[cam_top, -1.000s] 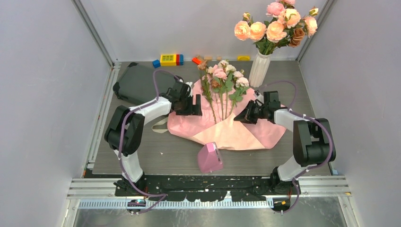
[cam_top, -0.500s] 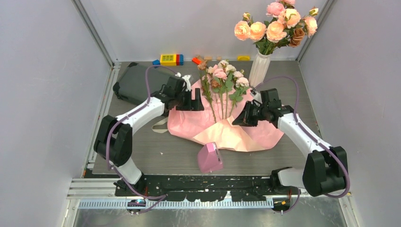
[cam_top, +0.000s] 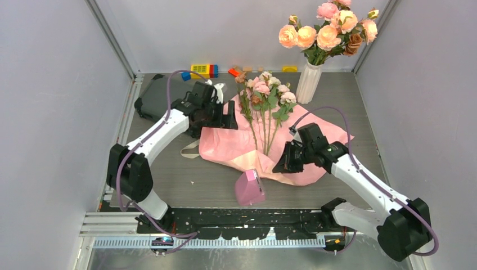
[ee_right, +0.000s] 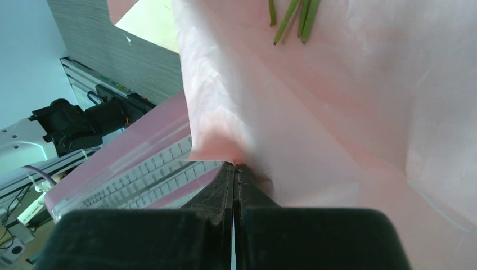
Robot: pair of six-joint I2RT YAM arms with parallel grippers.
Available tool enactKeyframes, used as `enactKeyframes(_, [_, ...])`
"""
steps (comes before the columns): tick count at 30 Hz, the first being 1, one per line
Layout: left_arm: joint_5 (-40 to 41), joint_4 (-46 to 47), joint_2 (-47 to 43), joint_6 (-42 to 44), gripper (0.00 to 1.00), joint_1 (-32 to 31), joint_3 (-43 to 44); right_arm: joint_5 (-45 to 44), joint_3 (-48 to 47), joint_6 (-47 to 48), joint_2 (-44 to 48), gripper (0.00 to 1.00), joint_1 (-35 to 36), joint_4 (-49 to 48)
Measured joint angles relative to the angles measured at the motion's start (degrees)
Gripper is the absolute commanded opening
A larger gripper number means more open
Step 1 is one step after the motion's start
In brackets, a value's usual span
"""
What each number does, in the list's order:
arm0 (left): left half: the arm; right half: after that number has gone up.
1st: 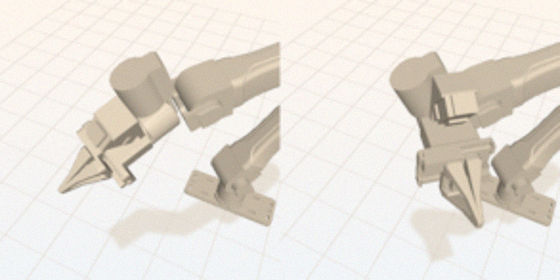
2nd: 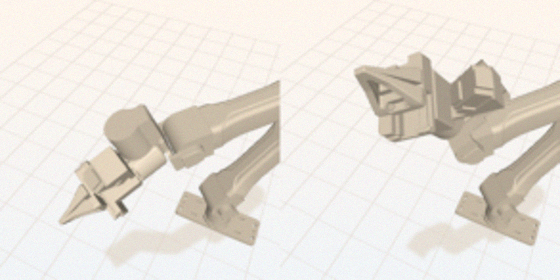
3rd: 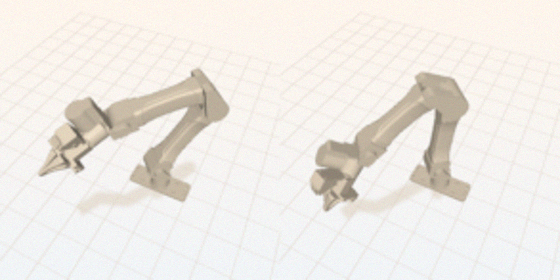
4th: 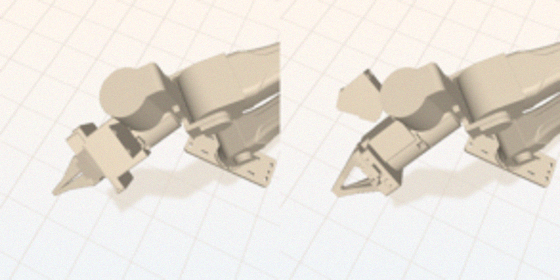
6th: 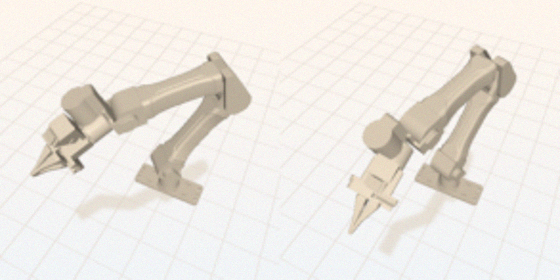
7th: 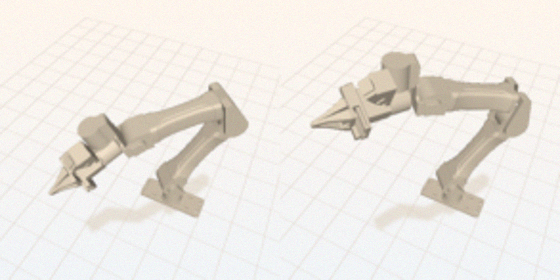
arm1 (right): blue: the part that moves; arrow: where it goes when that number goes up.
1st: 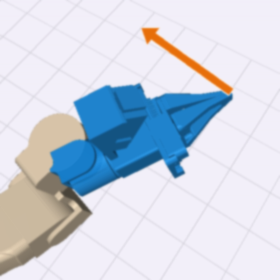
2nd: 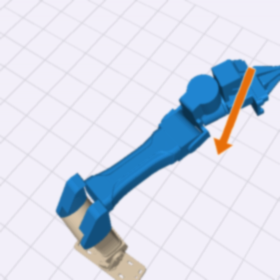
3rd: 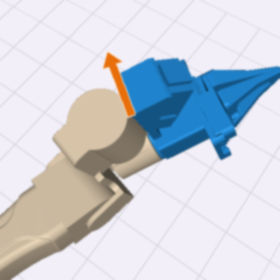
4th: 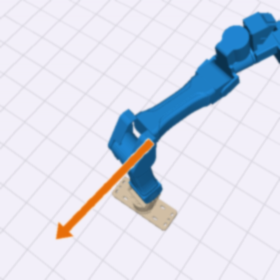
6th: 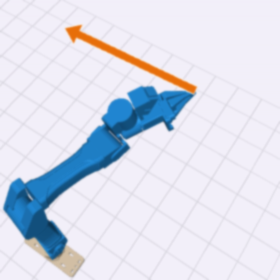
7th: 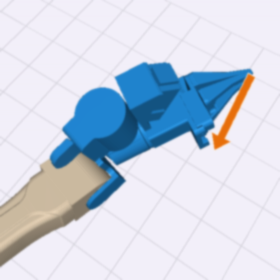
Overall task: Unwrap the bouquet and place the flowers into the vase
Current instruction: Unfold the wrapping paper at the center of the board.
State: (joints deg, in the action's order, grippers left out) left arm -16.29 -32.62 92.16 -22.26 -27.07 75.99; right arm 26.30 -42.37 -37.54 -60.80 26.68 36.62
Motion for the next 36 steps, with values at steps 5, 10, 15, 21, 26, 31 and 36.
enactKeyframes(5, [0.7,-4.3,-2.1,3.1,0.86,0.1,2.7,-0.2,0.7,-3.4,5.0,0.00,1.7,2.6])
enactKeyframes(10, [4.0,-6.0,-4.8,5.5,0.87,0.2,2.6,0.3,0.7,-5.6,10.2,0.00,2.5,5.7])
enactKeyframes(15, [6.3,-6.1,-5.8,7.5,0.87,0.2,1.5,0.5,0.7,-7.4,12.9,0.00,2.6,10.1])
enactKeyframes(21, [7.8,-6.3,-6.6,8.4,0.87,0.2,-1.6,0.5,0.4,-9.2,15.6,0.17,2.8,15.3])
enactKeyframes(26, [8.5,-6.4,-7.1,9.2,0.87,0.2,-2.6,-0.6,-3.7,-9.2,15.0,0.43,2.9,19.7])
enactKeyframes(31, [9.4,-6.5,-7.5,9.5,0.87,0.2,-2.7,-3.9,-14.0,-6.7,11.3,0.57,2.9,22.8])
enactKeyframes(36, [10.6,-6.4,-8.5,9.7,0.88,0.2,-2.7,-9.3,-22.6,-3.9,8.5,0.59,2.9,24.2])
